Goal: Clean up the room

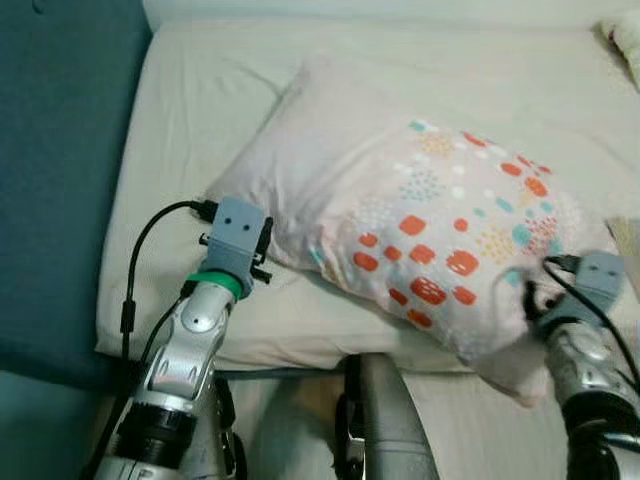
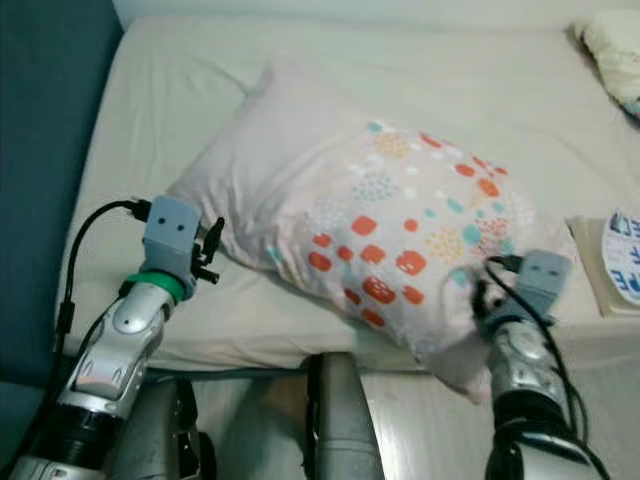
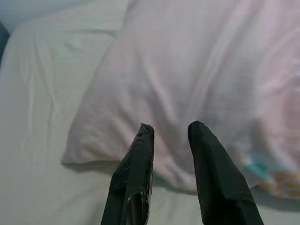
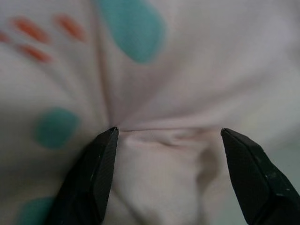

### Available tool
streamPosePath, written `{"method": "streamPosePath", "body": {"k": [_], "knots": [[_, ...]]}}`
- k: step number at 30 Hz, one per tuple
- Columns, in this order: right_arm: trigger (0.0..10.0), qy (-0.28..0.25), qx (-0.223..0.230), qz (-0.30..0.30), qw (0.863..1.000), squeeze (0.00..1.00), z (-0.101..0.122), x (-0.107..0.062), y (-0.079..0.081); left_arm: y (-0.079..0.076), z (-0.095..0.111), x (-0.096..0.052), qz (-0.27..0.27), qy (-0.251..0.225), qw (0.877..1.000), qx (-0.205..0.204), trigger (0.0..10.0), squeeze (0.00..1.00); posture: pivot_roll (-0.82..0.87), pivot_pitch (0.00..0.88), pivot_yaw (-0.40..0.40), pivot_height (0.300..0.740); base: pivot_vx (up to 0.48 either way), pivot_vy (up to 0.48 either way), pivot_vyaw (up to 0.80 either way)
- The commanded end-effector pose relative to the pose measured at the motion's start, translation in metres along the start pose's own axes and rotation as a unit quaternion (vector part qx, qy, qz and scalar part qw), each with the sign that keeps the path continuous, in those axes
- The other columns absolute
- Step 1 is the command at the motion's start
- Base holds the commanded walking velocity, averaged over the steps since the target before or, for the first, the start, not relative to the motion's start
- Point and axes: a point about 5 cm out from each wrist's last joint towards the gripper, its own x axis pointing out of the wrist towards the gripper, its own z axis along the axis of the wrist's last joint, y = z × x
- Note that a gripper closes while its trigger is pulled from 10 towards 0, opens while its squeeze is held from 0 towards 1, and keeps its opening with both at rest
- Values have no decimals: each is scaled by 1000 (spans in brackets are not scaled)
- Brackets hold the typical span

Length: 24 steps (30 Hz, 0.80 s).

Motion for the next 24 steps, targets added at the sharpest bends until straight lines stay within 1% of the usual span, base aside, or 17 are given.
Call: {"method": "streamPosePath", "body": {"k": [1,2,3,4,6,7,8,10,11,13,14,16,17,20,21,22,24], "knots": [[10000,71,-11,86,994,0,-29,-3,31,-1,-4,-3,-2,12,1000,3,10000,0,-64,283,23,612,0,0,0],[10000,71,-11,86,994,0,-29,-3,31,-1,-4,-3,-2,12,1000,3,10000,0,-64,283,23,612,0,0,0],[10000,71,2,164,984,0,-22,-2,59,0,-3,-3,1,11,1000,3,10000,0,-64,283,21,612,0,0,0],[10000,69,12,213,974,0,-16,-3,76,0,-2,-4,3,11,1000,2,10000,0,-64,283,21,612,0,0,0],[10000,69,12,213,974,0,-16,-3,76,0,-2,-4,3,11,1000,2,10000,0,-64,283,21,612,0,0,0],[10000,60,33,293,954,0,-3,-6,106,1,-1,-3,5,10,1000,1,10000,0,-64,273,15,612,0,0,0],[10000,60,33,293,954,0,-3,-6,106,1,-1,-3,5,10,1000,1,10000,0,-64,273,15,612,0,0,0],[10000,14,103,454,885,0,41,-21,166,2,5,-1,11,3,1000,-6,10000,0,-63,261,13,612,0,0,0],[10000,14,103,454,885,0,41,-21,166,2,5,-1,11,3,1000,-6,10000,0,-63,261,13,612,0,0,0],[10000,-31,158,544,823,0,81,-38,197,7,14,4,28,-10,999,-13,10000,0,-66,255,16,612,0,0,0],[10000,-31,158,544,823,0,81,-38,197,7,14,4,28,-10,999,-13,10000,0,-66,255,16,612,0,0,0],[10000,-70,203,598,772,0,119,-54,216,24,32,11,74,-41,996,-18,10000,0,-70,244,16,612,0,0,0],[10000,-70,203,598,772,0,119,-54,216,24,32,11,74,-41,996,-18,10000,0,-70,244,16,612,0,0,0],[10000,-104,230,663,705,0,157,-77,238,60,76,20,158,-121,980,-6,10000,0,-71,230,19,612,0,0,0],[10000,-104,230,663,705,0,157,-77,238,60,76,20,158,-121,980,-6,10000,0,-71,230,19,612,0,0,0],[10000,-109,231,678,689,0,164,-83,244,69,90,20,176,-146,973,2,10000,0,-71,230,19,612,0,0,0],[10000,-113,234,699,667,0,172,-93,254,83,110,21,202,-181,962,16,10000,0,-71,219,19,612,0,0,0]]}}
